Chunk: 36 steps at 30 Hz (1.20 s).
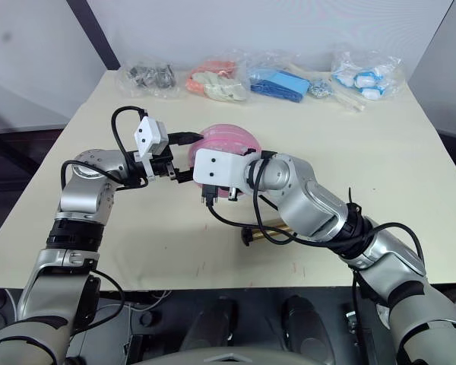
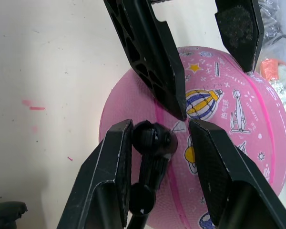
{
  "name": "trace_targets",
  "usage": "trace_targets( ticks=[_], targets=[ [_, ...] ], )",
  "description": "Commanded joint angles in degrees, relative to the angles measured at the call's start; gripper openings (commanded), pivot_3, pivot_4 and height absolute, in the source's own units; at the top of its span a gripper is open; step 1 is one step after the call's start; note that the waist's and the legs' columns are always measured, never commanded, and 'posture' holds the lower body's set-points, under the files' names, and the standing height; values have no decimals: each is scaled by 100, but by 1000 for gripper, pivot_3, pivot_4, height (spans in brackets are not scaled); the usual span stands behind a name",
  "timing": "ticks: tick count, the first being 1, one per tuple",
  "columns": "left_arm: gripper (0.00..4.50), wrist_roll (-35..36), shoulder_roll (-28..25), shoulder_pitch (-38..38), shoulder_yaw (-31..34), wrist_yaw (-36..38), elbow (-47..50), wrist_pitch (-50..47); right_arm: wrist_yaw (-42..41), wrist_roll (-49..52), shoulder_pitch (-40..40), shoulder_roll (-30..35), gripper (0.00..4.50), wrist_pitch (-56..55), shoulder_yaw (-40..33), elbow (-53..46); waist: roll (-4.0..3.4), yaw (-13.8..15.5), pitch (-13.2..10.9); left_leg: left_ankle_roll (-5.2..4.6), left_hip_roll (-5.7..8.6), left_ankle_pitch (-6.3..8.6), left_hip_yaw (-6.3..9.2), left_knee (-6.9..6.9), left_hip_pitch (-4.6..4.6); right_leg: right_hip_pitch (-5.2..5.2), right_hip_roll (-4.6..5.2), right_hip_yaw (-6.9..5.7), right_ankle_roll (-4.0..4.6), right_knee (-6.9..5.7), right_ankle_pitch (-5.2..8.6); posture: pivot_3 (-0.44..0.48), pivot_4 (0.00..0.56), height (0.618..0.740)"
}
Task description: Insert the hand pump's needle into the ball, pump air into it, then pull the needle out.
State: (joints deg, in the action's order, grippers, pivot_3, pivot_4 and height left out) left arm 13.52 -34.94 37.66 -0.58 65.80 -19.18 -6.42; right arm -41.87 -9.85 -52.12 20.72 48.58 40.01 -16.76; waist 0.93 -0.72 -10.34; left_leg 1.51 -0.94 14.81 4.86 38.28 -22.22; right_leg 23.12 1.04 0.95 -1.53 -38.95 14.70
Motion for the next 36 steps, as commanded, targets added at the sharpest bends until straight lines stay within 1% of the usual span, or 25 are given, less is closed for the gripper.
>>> trace_targets(
  ticks=[1, 4, 5, 6, 19, 24, 25, 26, 27, 28, 36],
  targets=[
    [4500, -158, 35, -44, -202, -40, -90, -125, -4, -87, -30, -41, 1952, -46, -95, -60, 0, 0, 0, 0, 0, 0, 0, 0, 0, 0, 0, 0, 0, 0, 0, 0, 150, 740],
    [4500, -160, 32, -43, -196, -46, -93, -126, -11, -108, -25, -48, 1149, -25, -97, -50, 0, -1, 0, 0, 0, 0, 0, -1, 0, 0, 0, 0, 0, 0, 0, 0, 150, 740],
    [4500, -160, 29, -43, -193, -48, -95, -127, -12, -119, -22, -50, 656, -14, -97, -50, -1, 0, 0, 0, 0, 0, 1, -1, 0, 0, 0, -1, 0, 0, 0, 0, 150, 740],
    [4500, -160, 27, -43, -189, -51, -95, -129, -18, -137, -14, -48, 303, -6, -98, -55, -1, -1, 0, 0, 0, 0, 0, -1, 1, 0, 0, 0, 0, 0, 0, 0, 150, 740],
    [4500, -165, 19, -10, -172, -66, -174, -140, 3, -239, 130, -28, 303, -15, -184, -119, -1, 0, 0, 0, 0, 0, 1, -1, 2, 0, 0, -1, -3, 0, 2, 0, 150, 740],
    [4500, -164, 31, -4, -169, -79, -204, -141, -42, -78, 274, -90, 303, 70, -343, -162, -1, 5, 0, 0, 0, 0, 2, -1, 1, -1, 0, -1, -3, 0, 2, 0, 150, 740],
    [4500, -165, 33, -4, -169, -80, -206, -141, -47, -62, 301, -108, 803, 84, -367, -165, -1, 5, 0, 0, 0, 0, 2, -1, 1, -1, 0, -1, -3, 0, 2, 0, 150, 740],
    [4500, -165, 34, -2, -170, -82, -208, -142, -37, -68, 319, -122, 1116, 77, -382, -162, -1, 4, 0, 0, 0, 0, 2, -1, 1, -1, 0, -1, -3, 0, 2, 0, 150, 740],
    [4500, -165, 36, -1, -169, -81, -209, -142, -5, -104, 330, -124, 1578, 44, -381, -158, 0, 4, 0, 0, 0, 0, 2, -1, 1, -1, 0, -1, -2, 0, 1, 0, 150, 740],
    [4500, -166, 36, 0, -168, -81, -213, -141, 30, -146, 335, -122, 1935, 11, -372, -156, -1, 2, -1, 0, 0, 0, 2, -1, 1, -1, 0, -1, -2, 1, 2, 0, 150, 740],
    [4500, -171, 39, 12, -167, -85, -235, -123, 77, -173, 383, -153, 1935, -72, -404, -145, -2, -2, -1, 0, 0, 0, 2, -2, 1, 0, 0, -1, -17, 1, 10, 0, 150, 740]
  ],
)
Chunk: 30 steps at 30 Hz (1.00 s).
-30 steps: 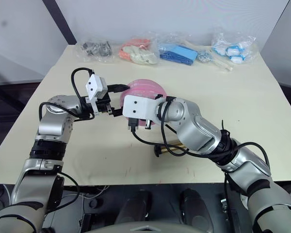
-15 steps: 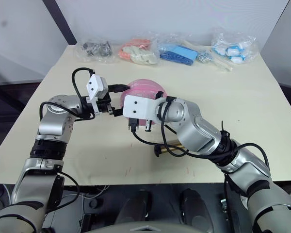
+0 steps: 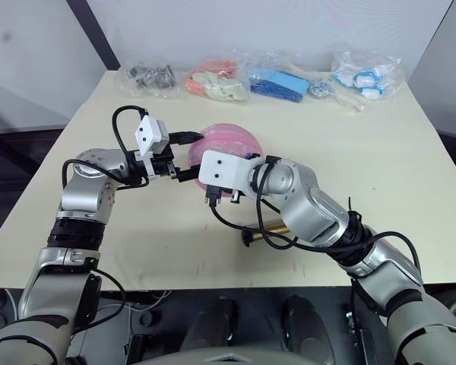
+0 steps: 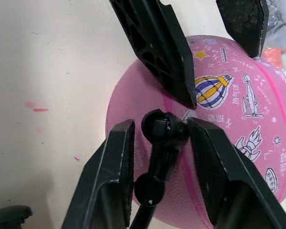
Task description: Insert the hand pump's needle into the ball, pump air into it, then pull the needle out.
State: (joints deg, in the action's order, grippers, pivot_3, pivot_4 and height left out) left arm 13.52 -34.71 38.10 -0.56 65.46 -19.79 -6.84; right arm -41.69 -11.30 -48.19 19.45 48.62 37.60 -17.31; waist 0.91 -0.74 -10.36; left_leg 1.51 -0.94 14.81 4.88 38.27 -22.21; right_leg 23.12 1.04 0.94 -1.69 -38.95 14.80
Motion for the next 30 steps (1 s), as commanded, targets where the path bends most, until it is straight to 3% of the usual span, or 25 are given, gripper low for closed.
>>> trace_targets(
  ticks=[1, 7, 12, 30],
  targets=[
    [4500, -171, 17, -31, -169, -53, -174, -80, 67, -32, -6, -30, 1935, -94, -164, -80, 0, 0, 0, 0, 0, 0, 0, -1, 0, 0, 0, 0, 1, 1, 0, 0, 150, 740],
    [4500, -162, 29, -33, -171, -67, -163, -90, 164, -34, 38, -94, 1935, -237, -190, 35, 0, -2, 0, 0, 0, 0, 0, -1, 0, 0, 0, 0, 0, 1, 0, 0, 150, 740],
    [4500, -161, 41, -40, -168, -99, -160, -105, 290, -119, 98, -126, 352, -507, -177, 139, 0, -3, 0, 0, 0, 0, 0, -1, 1, 0, 0, 0, -1, 1, 0, 0, 150, 740],
    [4500, -370, 78, -55, -285, -455, -171, -196, -180, -656, -145, 102, 353, -1188, -70, -185, 0, -1, 0, 0, 0, 0, 0, -3, 1, 0, 0, 0, -2, 2, 1, 0, 150, 740]
  ],
)
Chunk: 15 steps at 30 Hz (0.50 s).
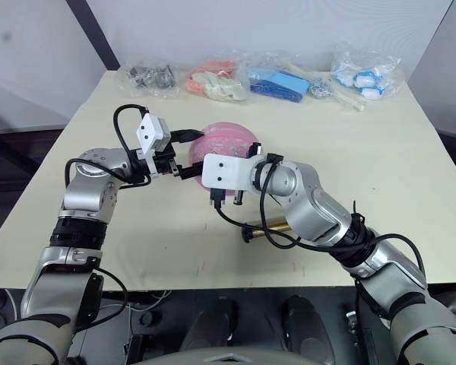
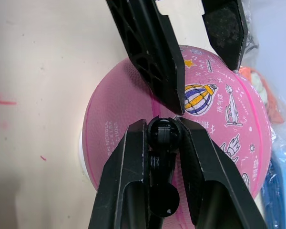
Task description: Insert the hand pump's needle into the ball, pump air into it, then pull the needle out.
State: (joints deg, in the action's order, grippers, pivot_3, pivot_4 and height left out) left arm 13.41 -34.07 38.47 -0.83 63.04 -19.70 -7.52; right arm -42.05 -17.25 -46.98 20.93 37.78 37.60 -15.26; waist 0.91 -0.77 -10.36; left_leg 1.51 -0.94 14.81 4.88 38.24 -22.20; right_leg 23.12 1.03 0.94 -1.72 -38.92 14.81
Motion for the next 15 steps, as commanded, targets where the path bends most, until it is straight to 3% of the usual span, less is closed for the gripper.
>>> trace_targets(
  ticks=[1, 15],
  targets=[
    [4500, -402, 7, -114, -296, -219, -162, -96, -193, -78, -311, -67, 353, -57, -82, -429, 0, 4, 0, 0, 0, 0, 1, 0, 0, 0, 0, 0, 0, 0, 0, 0, 150, 740],
    [4500, -732, 26, -141, -527, -439, -370, 206, -531, -202, -276, -144, 353, 413, -146, -971, -1, 13, 0, 0, 1, 0, 2, -5, -5, 1, 2, -2, 3, 6, -1, 0, 150, 740]
  ],
)
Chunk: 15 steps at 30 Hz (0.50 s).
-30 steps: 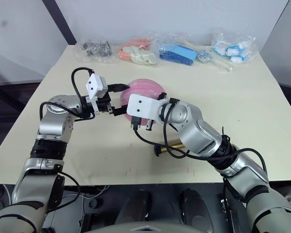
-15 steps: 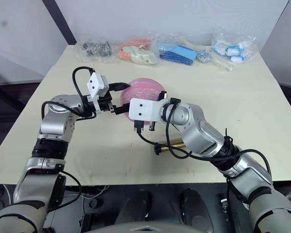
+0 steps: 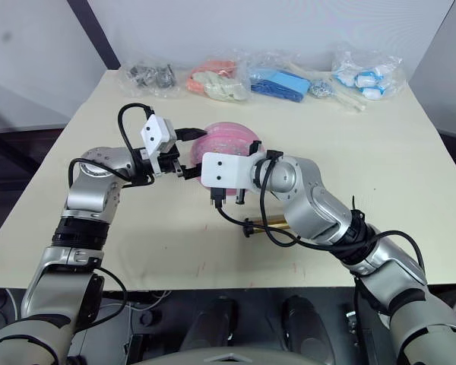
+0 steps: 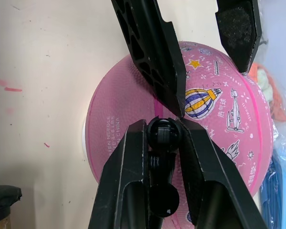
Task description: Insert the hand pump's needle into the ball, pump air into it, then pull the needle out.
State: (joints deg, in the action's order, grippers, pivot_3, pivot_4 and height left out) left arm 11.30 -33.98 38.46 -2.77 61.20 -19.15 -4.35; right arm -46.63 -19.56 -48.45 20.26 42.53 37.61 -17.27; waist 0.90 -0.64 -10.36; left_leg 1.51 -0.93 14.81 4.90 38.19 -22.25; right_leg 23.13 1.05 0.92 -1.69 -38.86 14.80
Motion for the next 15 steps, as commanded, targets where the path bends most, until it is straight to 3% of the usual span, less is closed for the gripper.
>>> trace_targets(
  ticks=[1, 15],
  targets=[
    [4500, -531, 21, -131, -340, -274, -448, -101, -88, 33, -112, -68, 353, -50, -156, -803, 0, 0, 0, 0, 0, 0, 0, 0, -1, 0, 0, 0, 0, 0, 0, 0, 150, 740],
    [4500, -636, 13, -149, -399, -380, -613, 20, -149, 162, -31, -12, 353, 68, -286, -1095, 0, 4, 0, 0, 8, 0, 8, 0, -18, 10, 8, -7, 8, 3, -5, 0, 150, 740]
  ],
)
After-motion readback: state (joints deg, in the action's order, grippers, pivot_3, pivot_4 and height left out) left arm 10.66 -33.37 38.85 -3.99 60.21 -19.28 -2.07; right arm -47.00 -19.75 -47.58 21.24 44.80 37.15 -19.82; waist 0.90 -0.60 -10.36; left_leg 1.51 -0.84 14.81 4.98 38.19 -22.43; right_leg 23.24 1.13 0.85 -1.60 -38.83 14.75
